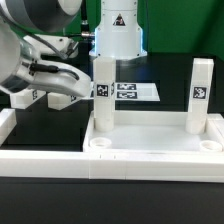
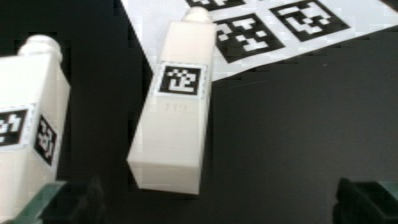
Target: Assemble desk
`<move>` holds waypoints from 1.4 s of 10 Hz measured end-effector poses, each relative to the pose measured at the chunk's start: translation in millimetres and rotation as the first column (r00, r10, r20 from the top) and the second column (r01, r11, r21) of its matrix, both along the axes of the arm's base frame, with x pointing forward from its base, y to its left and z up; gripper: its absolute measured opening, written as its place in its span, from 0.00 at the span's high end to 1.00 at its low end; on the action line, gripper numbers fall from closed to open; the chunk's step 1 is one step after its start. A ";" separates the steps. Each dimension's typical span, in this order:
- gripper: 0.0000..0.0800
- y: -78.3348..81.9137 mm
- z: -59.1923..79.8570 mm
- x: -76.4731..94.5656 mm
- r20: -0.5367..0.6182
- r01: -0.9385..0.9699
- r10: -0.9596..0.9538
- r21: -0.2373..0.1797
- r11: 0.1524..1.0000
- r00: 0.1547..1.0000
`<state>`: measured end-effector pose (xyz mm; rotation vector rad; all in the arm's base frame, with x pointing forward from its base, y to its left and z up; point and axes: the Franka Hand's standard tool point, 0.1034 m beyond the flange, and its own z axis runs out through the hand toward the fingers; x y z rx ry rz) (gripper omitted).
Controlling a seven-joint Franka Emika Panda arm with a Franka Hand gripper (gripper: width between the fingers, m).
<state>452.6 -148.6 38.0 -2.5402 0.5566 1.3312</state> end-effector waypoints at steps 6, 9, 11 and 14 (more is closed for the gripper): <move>0.19 0.1 -11.7 -17.7 -0.028 0.017 -0.017 -0.005 1.000 0.999; 0.19 -1.1 -16.5 -20.9 -0.020 0.016 -0.016 -0.006 1.000 1.000; 0.19 3.2 -24.3 -26.4 -0.012 0.010 -0.010 -0.019 1.000 1.000; 0.19 4.6 -26.9 -29.1 -0.017 0.009 -0.009 -0.020 1.000 1.000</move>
Offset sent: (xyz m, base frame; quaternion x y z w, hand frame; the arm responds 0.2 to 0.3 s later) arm -0.0195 0.0042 -0.0114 0.0069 -0.0163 0.0305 0.9994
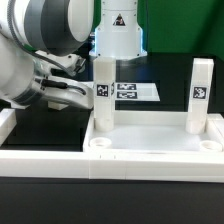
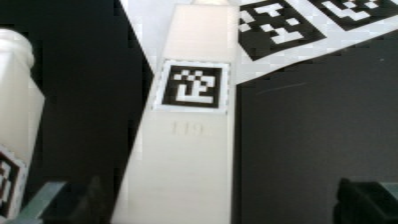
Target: Assemble desk
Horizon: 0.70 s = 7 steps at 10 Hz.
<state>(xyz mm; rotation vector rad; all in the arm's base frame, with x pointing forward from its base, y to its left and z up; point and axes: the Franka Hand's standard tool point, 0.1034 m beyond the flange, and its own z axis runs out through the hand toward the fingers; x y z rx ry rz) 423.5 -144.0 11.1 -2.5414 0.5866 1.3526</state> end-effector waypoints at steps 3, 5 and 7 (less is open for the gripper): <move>0.44 -0.3 -0.5 -0.4 -0.001 0.001 -0.001 0.000 1.000 1.000; 0.64 -0.2 -0.8 -0.6 -0.002 0.000 0.000 0.000 1.000 1.000; 0.64 -0.1 -0.8 -0.6 -0.002 0.000 0.000 0.000 1.000 1.000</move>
Offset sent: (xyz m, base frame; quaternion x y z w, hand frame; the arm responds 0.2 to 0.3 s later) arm 0.0047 -0.0001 -0.0014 0.0004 -0.0013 -0.0041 1.0000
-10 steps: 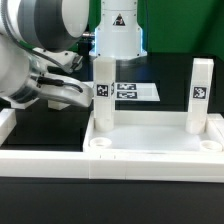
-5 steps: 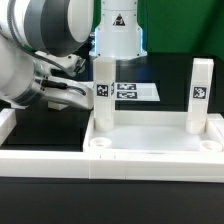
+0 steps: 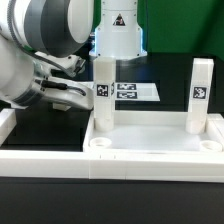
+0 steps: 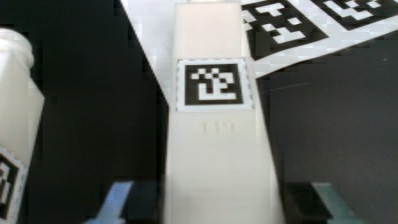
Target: Assemble desk
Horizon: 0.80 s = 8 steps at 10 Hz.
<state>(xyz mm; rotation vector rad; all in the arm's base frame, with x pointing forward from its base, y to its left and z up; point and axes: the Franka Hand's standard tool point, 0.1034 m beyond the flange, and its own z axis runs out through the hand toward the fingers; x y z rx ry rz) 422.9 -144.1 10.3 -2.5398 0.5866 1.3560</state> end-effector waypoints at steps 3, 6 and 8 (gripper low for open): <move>0.64 -3.4 3.6 0.9 -0.001 0.003 -0.003 0.008 1.000 1.000; 0.64 -10.5 28.7 9.9 -0.023 0.009 -0.008 0.039 0.999 1.000; 0.64 -6.8 48.8 18.9 -0.011 -0.006 0.007 0.044 0.999 1.000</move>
Offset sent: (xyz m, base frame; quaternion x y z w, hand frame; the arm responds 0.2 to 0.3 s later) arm 0.0063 -0.0133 0.0164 0.0161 -0.0456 -0.0216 0.9986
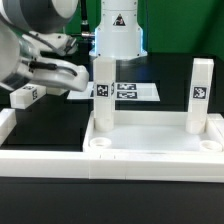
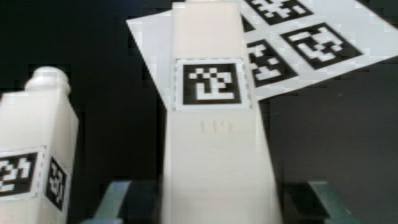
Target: Assemble desk
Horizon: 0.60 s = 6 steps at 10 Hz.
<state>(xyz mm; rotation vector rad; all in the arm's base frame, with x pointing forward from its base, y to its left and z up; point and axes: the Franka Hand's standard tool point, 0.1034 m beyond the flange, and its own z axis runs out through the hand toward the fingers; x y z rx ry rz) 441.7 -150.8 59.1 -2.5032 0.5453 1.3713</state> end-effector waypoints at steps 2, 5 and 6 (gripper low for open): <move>0.64 2.9 4.0 10.8 0.075 -0.036 0.036 0.003 0.999 0.997; 0.64 0.2 0.6 13.8 0.107 -0.036 0.037 -0.015 0.999 0.994; 0.64 -1.2 0.6 22.3 0.173 -0.040 0.048 -0.047 0.998 0.984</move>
Offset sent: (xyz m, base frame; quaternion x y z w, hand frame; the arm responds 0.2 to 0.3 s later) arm 0.0000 0.0000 0.0000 0.0000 0.0000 0.0000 1.0000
